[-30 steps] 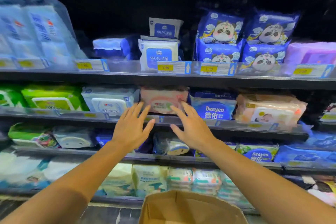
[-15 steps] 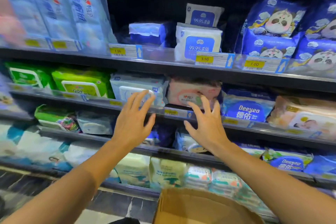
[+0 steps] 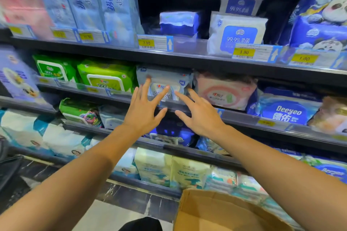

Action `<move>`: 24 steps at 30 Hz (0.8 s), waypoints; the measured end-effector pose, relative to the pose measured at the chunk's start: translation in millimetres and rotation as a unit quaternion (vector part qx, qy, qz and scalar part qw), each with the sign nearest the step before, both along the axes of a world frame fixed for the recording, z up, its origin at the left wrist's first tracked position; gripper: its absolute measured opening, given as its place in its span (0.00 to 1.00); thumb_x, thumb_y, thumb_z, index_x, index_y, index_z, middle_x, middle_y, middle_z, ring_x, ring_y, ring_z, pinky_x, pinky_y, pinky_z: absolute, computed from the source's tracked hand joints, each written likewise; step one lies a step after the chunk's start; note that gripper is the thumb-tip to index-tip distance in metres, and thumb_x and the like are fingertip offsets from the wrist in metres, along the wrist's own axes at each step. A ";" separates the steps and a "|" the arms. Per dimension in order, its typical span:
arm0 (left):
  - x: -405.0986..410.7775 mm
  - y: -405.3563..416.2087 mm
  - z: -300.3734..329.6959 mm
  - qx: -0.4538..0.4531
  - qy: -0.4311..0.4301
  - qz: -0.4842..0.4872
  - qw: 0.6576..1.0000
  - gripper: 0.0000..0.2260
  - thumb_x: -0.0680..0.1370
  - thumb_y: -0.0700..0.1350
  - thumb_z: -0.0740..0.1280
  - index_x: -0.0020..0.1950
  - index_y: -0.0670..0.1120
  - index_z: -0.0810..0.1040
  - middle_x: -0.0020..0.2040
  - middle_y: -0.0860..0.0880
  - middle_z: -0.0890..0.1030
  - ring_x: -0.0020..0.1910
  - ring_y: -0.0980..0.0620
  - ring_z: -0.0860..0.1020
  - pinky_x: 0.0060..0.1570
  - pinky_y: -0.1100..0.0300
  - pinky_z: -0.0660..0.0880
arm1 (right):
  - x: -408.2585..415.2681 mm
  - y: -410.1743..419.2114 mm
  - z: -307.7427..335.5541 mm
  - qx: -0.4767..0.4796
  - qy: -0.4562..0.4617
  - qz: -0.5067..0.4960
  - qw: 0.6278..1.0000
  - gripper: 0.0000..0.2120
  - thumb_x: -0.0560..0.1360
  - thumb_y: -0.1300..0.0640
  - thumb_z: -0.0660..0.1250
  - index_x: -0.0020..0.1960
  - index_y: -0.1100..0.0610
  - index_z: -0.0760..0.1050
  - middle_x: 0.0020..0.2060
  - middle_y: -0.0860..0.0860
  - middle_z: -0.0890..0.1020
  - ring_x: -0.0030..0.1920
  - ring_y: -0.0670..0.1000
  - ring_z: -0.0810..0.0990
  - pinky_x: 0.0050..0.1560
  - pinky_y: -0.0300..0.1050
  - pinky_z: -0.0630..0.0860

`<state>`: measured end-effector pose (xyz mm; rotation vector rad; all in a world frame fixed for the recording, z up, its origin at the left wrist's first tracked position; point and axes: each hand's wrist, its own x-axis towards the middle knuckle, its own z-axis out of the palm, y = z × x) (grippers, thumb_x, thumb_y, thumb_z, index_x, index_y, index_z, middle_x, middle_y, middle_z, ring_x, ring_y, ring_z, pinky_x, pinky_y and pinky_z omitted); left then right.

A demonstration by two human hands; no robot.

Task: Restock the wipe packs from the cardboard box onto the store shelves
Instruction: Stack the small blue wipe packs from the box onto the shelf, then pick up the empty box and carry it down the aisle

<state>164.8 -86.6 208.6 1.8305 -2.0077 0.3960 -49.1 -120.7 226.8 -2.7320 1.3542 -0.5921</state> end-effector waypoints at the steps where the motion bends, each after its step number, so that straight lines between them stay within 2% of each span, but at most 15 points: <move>1: 0.3 0.6 -0.3 0.012 0.010 -0.006 1.000 0.31 0.81 0.61 0.59 0.80 0.64 0.46 0.81 0.40 0.41 0.80 0.37 0.45 0.78 0.42 0.44 | -1.9 -1.2 -1.2 -0.001 0.006 0.001 1.000 0.31 0.81 0.38 0.58 0.80 0.41 0.52 0.79 0.54 0.58 0.72 0.61 0.66 0.72 0.54 0.64; 6: -7.1 12.0 11.8 0.068 0.016 -0.004 0.998 0.34 0.81 0.61 0.59 0.80 0.64 0.41 0.79 0.41 0.32 0.80 0.37 0.40 0.78 0.43 0.42 | -26.4 8.2 -2.2 -0.048 0.029 0.043 0.998 0.32 0.81 0.42 0.61 0.80 0.51 0.57 0.78 0.51 0.62 0.77 0.53 0.60 0.78 0.53 0.53; 10: -21.1 30.6 11.6 0.066 0.072 -0.012 0.995 0.35 0.81 0.56 0.63 0.81 0.61 0.44 0.80 0.43 0.34 0.80 0.37 0.43 0.78 0.43 0.47 | -67.2 29.2 -8.7 -0.052 0.012 0.057 0.997 0.32 0.80 0.45 0.63 0.80 0.51 0.58 0.79 0.50 0.60 0.79 0.52 0.55 0.79 0.55 0.50; 13: -38.6 53.1 -3.7 0.060 0.075 -0.052 0.994 0.37 0.80 0.54 0.65 0.81 0.60 0.44 0.81 0.47 0.35 0.80 0.40 0.42 0.78 0.42 0.51 | -104.0 54.7 -19.6 -0.059 -0.007 0.052 0.997 0.32 0.79 0.47 0.67 0.79 0.53 0.61 0.78 0.51 0.61 0.79 0.54 0.56 0.79 0.55 0.54; 17: -74.8 93.5 -35.2 0.091 0.055 -0.118 0.987 0.34 0.79 0.58 0.59 0.82 0.56 0.48 0.82 0.48 0.43 0.81 0.42 0.46 0.77 0.43 0.51 | -155.8 94.2 -44.2 -0.011 -0.006 0.023 1.000 0.32 0.80 0.44 0.65 0.79 0.51 0.59 0.79 0.49 0.59 0.79 0.53 0.55 0.77 0.53 0.56; 19: -92.7 113.5 -56.4 0.138 0.057 -0.116 0.982 0.35 0.77 0.63 0.56 0.82 0.57 0.49 0.82 0.48 0.47 0.81 0.43 0.48 0.77 0.42 0.52 | -180.3 117.1 -57.8 0.016 -0.002 0.011 1.000 0.33 0.79 0.42 0.64 0.80 0.49 0.57 0.79 0.48 0.58 0.79 0.52 0.56 0.76 0.52 0.58; 21: -109.3 136.1 -79.0 0.191 0.050 -0.112 0.974 0.36 0.77 0.66 0.53 0.82 0.57 0.47 0.82 0.48 0.45 0.81 0.44 0.46 0.78 0.43 0.49 | -201.2 138.5 -74.9 0.047 -0.002 0.000 0.999 0.34 0.78 0.40 0.64 0.80 0.49 0.57 0.78 0.48 0.60 0.78 0.52 0.58 0.76 0.54 0.61; 24: -128.3 168.0 -113.7 0.267 0.051 -0.112 0.956 0.34 0.81 0.60 0.60 0.81 0.57 0.45 0.82 0.49 0.43 0.81 0.44 0.43 0.78 0.46 0.43 | -224.5 166.4 -104.0 0.099 -0.003 -0.043 0.994 0.37 0.77 0.35 0.62 0.80 0.50 0.57 0.78 0.50 0.60 0.78 0.53 0.59 0.75 0.57 0.62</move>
